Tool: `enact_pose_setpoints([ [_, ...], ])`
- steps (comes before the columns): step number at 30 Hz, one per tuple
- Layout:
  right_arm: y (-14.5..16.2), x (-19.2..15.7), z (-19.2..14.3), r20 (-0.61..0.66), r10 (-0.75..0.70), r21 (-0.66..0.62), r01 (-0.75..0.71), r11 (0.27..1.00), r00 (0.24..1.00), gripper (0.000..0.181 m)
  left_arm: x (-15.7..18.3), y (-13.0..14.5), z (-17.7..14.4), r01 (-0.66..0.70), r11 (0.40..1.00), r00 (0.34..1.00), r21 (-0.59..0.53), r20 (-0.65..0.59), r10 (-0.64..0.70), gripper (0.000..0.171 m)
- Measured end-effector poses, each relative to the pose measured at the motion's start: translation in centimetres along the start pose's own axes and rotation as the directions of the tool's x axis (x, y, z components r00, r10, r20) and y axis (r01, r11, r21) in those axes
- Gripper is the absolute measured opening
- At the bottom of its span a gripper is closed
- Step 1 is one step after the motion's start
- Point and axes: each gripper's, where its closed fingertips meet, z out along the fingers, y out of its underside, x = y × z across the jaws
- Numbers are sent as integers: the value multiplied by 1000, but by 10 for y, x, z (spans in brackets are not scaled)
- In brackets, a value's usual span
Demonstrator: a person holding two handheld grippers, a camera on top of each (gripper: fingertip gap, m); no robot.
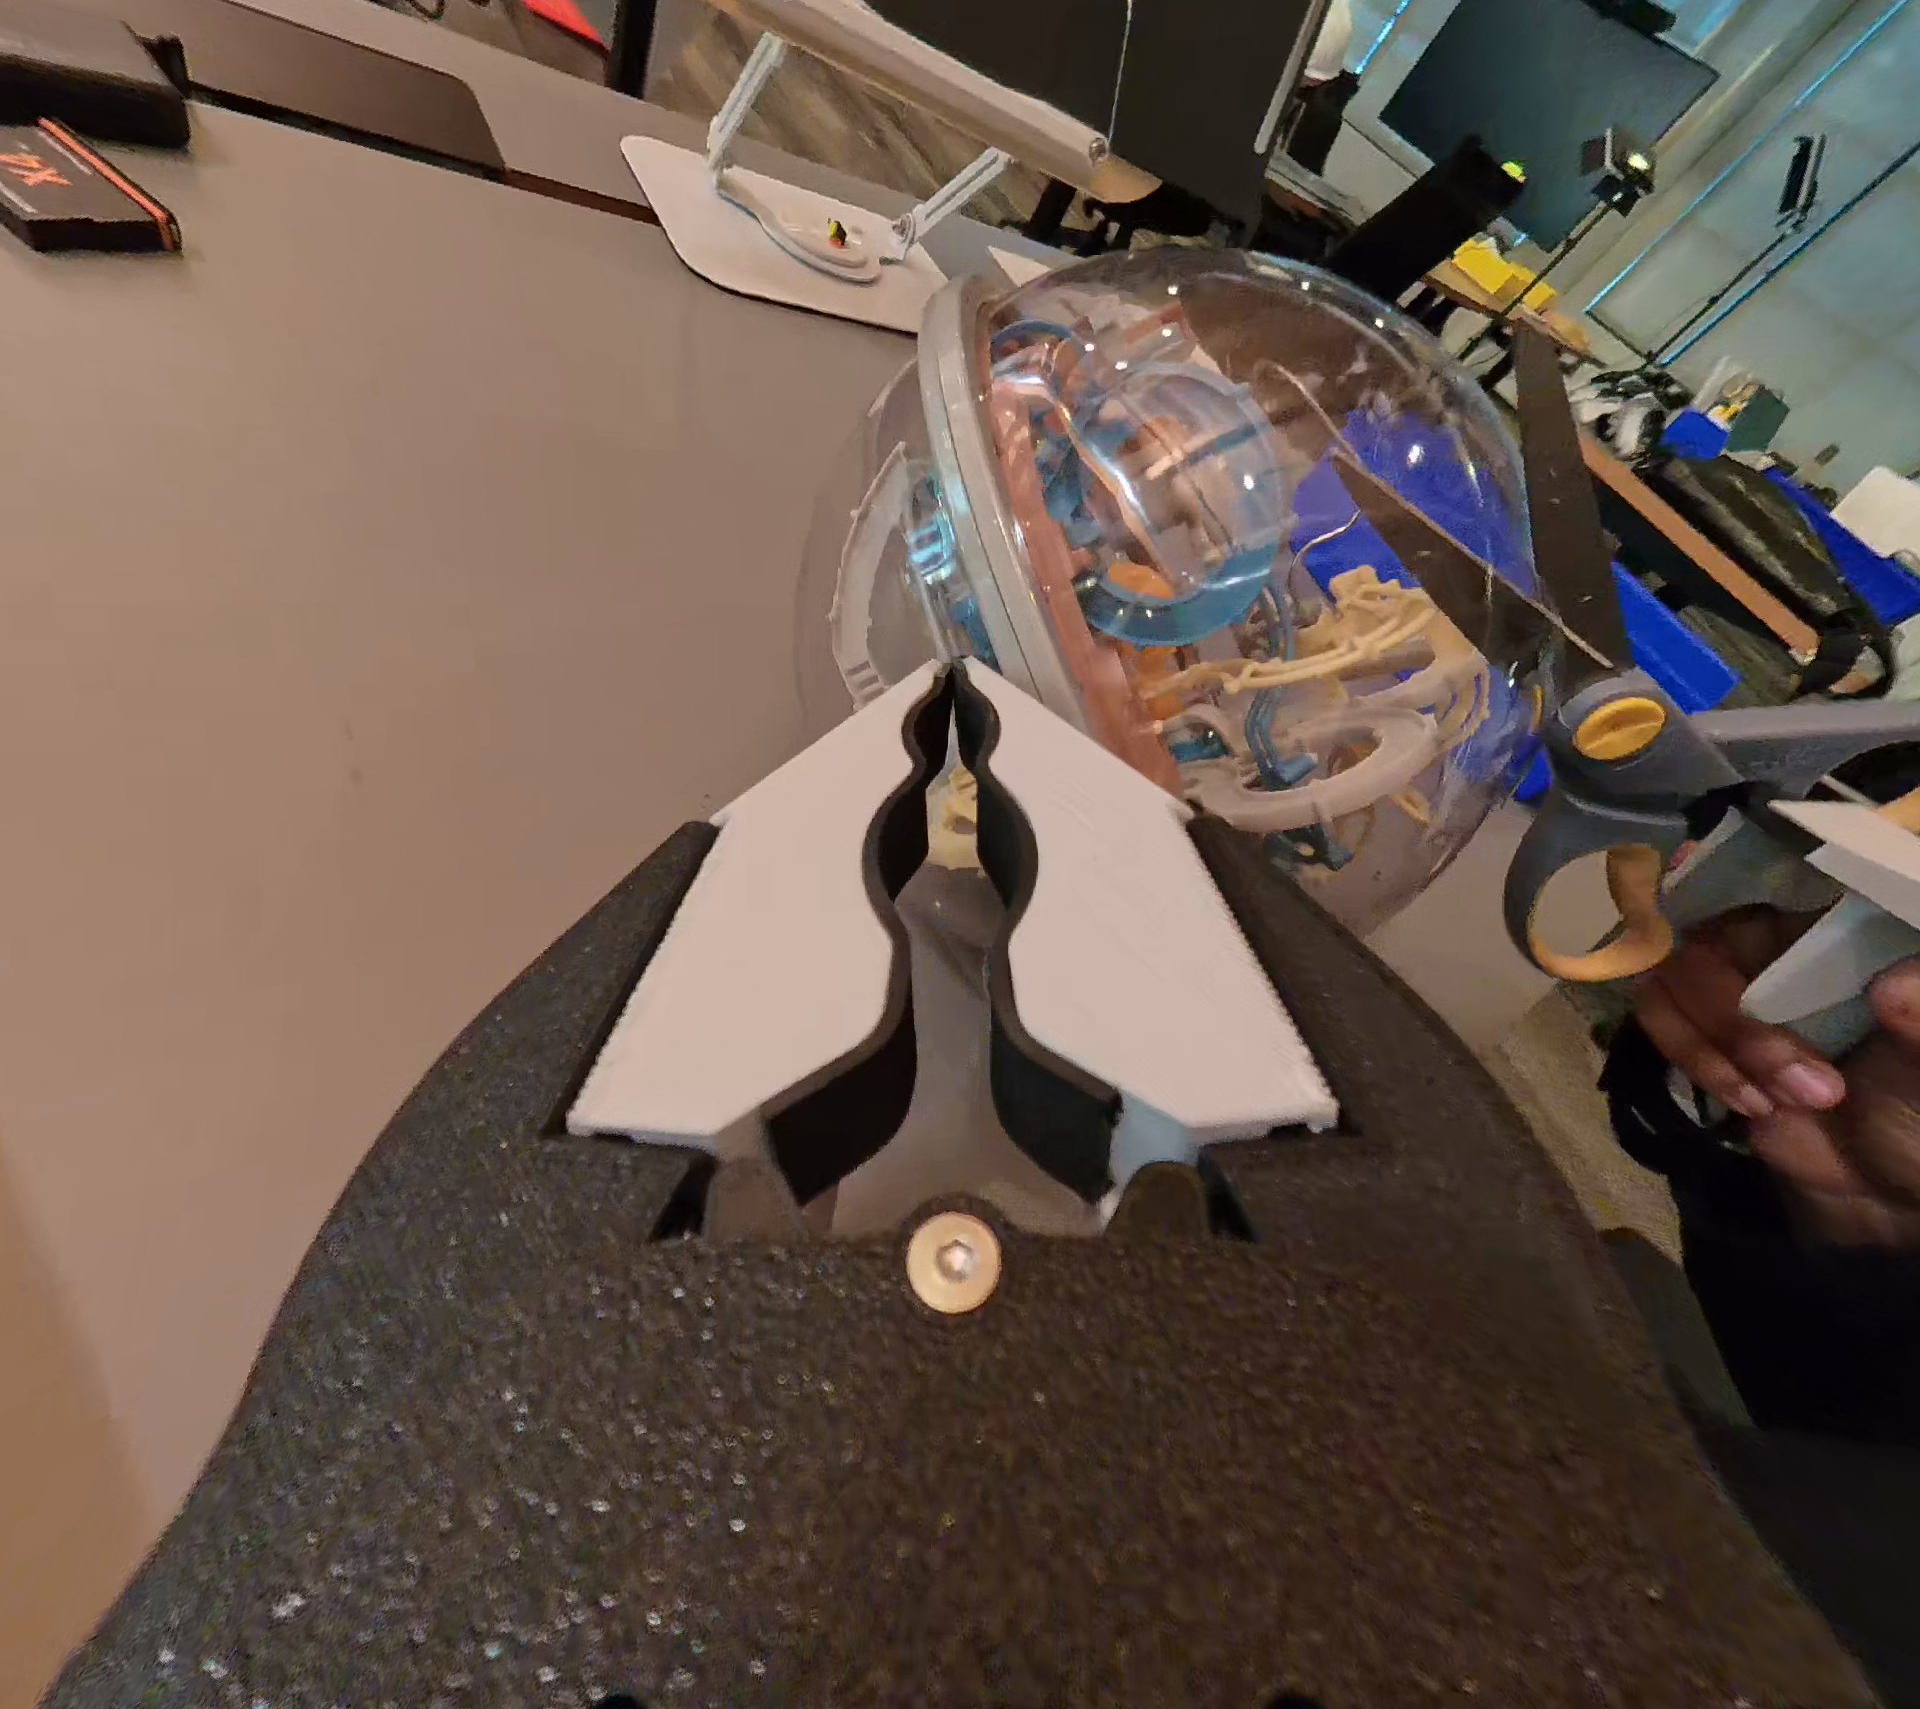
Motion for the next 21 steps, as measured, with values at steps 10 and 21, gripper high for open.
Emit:
enact_pose_setpoints([
  [10,4,-21,3,-20,-52,38,52,998,998,9,81,4,-76,-627,754,775,195,248,581,26],
  [21,11,-53,18,126,2,-17,0,1000,992,9,151,113,-34,-271,958,929,-97,-286,234,28],
])
